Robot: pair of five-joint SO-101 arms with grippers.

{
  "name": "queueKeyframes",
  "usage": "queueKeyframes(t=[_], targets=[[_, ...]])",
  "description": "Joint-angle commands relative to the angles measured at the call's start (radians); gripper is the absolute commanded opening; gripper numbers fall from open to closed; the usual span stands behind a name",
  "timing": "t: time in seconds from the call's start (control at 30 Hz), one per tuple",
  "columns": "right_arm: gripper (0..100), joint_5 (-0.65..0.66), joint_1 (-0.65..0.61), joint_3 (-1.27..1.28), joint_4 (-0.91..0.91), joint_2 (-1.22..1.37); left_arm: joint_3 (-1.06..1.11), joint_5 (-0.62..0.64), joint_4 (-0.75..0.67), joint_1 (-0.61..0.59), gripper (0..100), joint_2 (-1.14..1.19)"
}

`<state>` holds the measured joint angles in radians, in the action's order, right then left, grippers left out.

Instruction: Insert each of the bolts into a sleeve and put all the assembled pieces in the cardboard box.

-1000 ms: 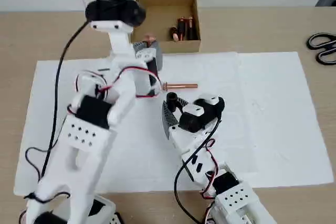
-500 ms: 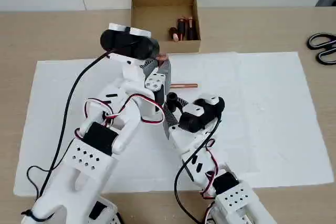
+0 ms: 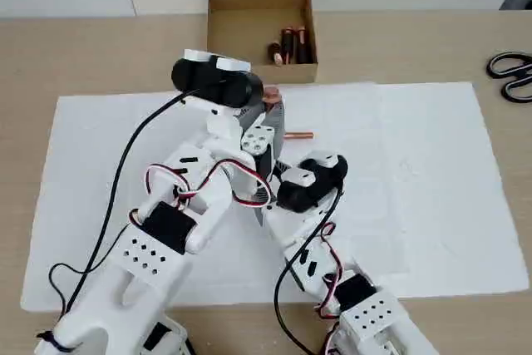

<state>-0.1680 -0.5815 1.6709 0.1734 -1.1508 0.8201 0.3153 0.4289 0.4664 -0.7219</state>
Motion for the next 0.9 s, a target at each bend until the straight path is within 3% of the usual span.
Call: queueKeyframes(t=[0.0, 0.87], targets=[[0.4, -0.011, -0.004, 0.009, -0.004, -0.015, -0.002, 0.003, -0.028, 0.000, 1, -0.038], [0.4, -0.011, -0.002, 0.009, -0.002, -0.015, 0.073, 0.002, -0.025, -0.002, 1, -0.114]])
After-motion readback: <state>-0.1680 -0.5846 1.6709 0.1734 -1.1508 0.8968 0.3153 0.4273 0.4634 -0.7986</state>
